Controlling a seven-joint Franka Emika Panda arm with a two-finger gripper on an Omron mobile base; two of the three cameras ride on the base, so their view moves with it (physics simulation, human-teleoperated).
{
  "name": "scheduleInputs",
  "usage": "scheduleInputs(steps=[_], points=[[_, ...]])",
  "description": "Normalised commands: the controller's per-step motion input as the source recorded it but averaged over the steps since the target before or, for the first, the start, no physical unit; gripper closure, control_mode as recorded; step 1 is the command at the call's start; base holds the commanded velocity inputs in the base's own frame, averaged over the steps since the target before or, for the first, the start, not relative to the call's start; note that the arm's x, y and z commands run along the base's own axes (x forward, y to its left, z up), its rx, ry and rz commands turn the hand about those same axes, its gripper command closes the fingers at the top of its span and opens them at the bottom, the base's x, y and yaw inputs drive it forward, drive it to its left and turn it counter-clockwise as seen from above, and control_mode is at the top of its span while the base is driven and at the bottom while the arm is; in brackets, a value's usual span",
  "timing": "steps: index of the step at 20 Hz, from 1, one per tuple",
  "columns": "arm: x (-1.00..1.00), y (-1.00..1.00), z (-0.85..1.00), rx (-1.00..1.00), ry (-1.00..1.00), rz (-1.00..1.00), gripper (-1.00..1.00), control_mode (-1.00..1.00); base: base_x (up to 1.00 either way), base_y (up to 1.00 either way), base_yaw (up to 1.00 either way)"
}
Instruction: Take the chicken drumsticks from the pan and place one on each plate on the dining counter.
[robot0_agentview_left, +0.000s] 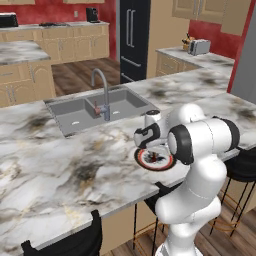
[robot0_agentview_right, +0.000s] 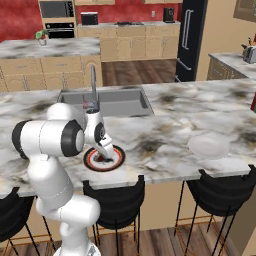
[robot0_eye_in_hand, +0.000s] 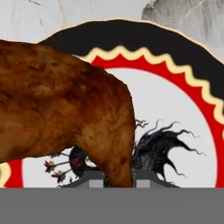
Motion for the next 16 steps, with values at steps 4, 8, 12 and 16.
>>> scheduleInputs(steps=[4, 8, 12, 16], points=[[-0.15, -0.07, 0.01, 0.03, 0.00, 0.04, -1.00, -1.00, 0.00, 0.00, 0.00], [-0.18, -0.08, 0.16, 0.04, 0.00, 0.09, -1.00, -1.00, 0.00, 0.00, 0.00], [-0.19, 0.00, 0.42, 0.03, 0.00, 0.06, -1.00, -1.00, 0.00, 0.00, 0.00], [-0.34, 0.00, 0.52, 0.03, 0.00, 0.12, -1.00, -1.00, 0.00, 0.00, 0.00]])
